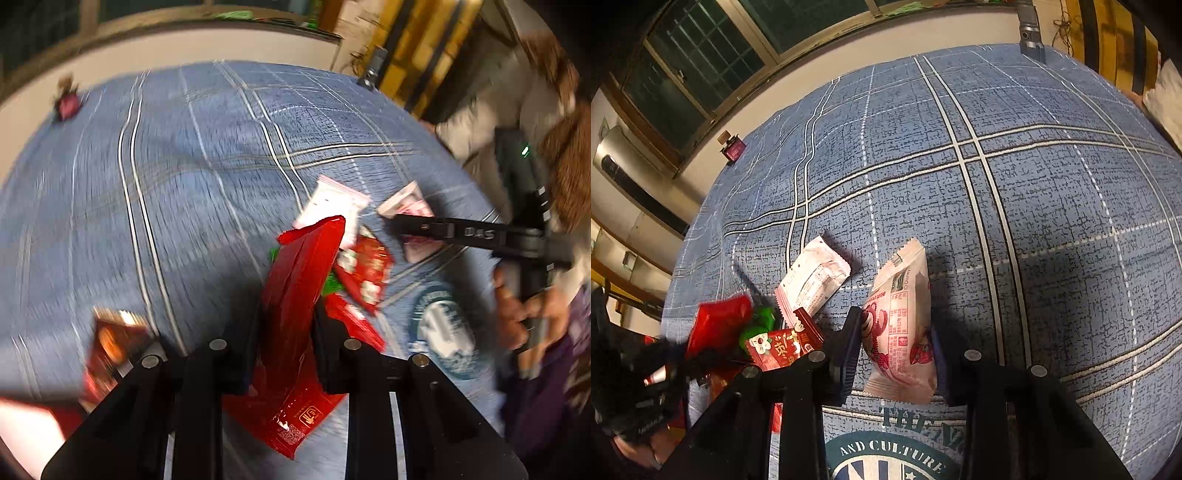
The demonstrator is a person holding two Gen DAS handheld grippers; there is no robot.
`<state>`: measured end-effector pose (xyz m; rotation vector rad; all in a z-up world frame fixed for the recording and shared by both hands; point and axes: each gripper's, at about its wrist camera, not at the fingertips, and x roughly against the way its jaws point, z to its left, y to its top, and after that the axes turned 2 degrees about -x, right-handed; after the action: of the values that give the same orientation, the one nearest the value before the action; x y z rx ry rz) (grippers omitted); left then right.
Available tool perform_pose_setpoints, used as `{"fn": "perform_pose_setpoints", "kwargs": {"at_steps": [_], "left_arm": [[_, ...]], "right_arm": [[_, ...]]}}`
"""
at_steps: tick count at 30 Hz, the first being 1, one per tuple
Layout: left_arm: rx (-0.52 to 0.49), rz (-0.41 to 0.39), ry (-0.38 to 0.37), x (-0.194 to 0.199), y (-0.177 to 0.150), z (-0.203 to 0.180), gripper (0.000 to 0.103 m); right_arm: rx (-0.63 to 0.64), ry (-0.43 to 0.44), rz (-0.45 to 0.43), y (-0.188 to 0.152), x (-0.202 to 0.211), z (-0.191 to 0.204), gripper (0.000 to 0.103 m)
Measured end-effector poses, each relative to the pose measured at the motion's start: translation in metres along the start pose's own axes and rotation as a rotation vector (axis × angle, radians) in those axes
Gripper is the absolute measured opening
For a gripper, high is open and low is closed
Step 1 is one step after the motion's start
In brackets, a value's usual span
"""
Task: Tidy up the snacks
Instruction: 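Grasp the long red bar pack with the left tool while the right grasps the pink Lotso packet, then lift the red bar pack and pink Lotso packet off the bedspread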
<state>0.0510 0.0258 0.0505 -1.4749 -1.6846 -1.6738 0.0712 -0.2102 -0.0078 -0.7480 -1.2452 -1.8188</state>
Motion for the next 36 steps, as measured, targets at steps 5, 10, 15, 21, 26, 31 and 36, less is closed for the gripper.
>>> {"fn": "perform_pose_setpoints", "kwargs": {"at_steps": [5, 10, 15, 21, 26, 31, 36], "left_arm": [[0.088, 0.012, -0.002, 0.003, -0.021, -0.008, 0.023], [0.046, 0.051, 0.136, -0.012, -0.019, -0.013, 0.022], [0.030, 0.052, 0.191, -0.019, -0.021, -0.008, 0.020], [-0.020, 0.027, 0.239, -0.016, -0.024, -0.017, 0.012], [-0.007, -0.030, 0.242, -0.005, -0.026, -0.022, 0.012], [0.018, -0.113, 0.247, 0.018, -0.029, -0.028, 0.012], [0.014, -0.209, 0.289, 0.049, -0.044, -0.040, 0.012]], "right_arm": [[-0.016, 0.018, 0.003, -0.002, 0.004, -0.006, 0.035], [-0.013, 0.017, 0.009, -0.003, 0.002, -0.004, 0.035], [0.001, 0.005, 0.012, -0.003, 0.001, -0.001, 0.035], [0.041, -0.023, 0.020, -0.004, -0.002, 0.009, 0.037], [0.042, -0.008, 0.020, -0.003, -0.003, 0.011, 0.034], [-0.045, 0.119, 0.021, 0.002, 0.003, -0.004, 0.031], [-0.103, 0.288, -0.030, 0.007, 0.019, -0.013, 0.031]]}}
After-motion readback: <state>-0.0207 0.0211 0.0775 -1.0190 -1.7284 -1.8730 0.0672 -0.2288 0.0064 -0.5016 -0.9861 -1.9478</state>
